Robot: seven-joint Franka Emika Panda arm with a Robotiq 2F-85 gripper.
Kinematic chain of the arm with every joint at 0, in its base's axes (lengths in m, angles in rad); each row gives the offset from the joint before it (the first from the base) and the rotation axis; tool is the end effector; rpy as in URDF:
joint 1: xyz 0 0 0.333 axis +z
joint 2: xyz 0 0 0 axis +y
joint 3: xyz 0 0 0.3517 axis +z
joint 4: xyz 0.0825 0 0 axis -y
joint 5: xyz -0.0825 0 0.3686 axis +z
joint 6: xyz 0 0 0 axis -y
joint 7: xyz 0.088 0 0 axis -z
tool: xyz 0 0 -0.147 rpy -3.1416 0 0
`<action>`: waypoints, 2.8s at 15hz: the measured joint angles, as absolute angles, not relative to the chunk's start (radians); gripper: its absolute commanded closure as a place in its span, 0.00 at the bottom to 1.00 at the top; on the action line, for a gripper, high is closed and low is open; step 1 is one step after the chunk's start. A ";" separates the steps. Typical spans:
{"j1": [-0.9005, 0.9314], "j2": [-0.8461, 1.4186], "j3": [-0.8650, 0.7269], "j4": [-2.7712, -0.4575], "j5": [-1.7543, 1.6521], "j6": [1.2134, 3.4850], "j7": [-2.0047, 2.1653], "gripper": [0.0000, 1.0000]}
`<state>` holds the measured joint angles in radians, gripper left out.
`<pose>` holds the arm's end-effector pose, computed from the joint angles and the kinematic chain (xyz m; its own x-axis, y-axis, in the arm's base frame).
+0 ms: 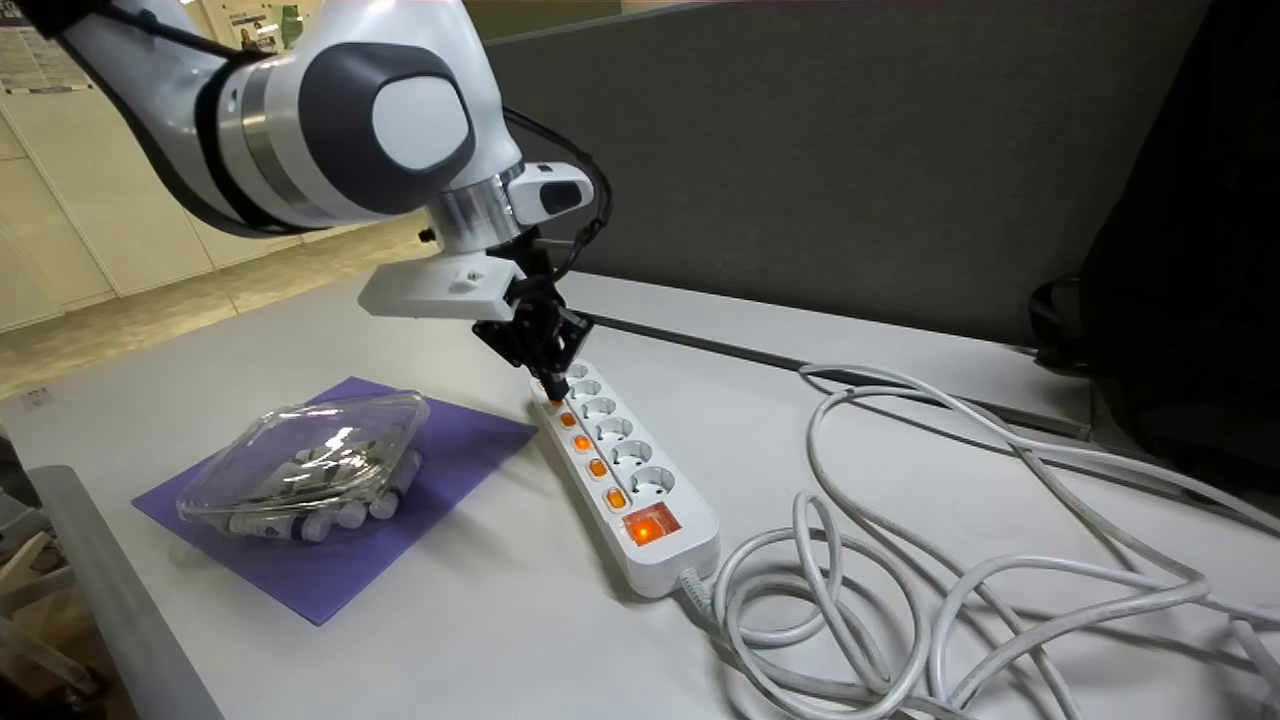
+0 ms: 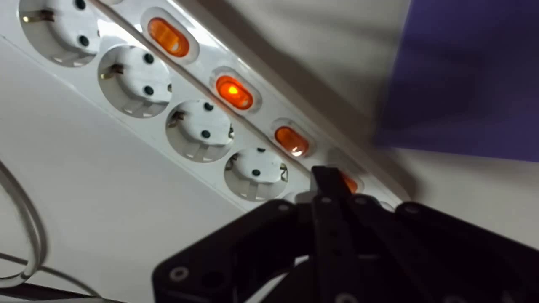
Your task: Press the fourth and third switch from the left on the extension cable
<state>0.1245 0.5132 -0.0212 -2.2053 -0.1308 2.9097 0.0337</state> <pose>0.5812 0.0669 0.1689 0.9620 0.1983 0.1874 0.1908 -0.9799 0.0576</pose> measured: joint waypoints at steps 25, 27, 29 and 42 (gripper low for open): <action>0.061 0.489 0.005 -2.215 -0.040 2.831 0.017 1.00; 0.061 0.493 0.005 -2.215 -0.040 2.832 0.017 1.00; 0.061 0.497 0.005 -2.214 -0.040 2.832 0.017 1.00; 0.062 0.528 0.003 -2.195 -0.043 2.848 0.011 1.00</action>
<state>0.0617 0.5276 0.0031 -2.1951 -0.0435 2.8484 0.0109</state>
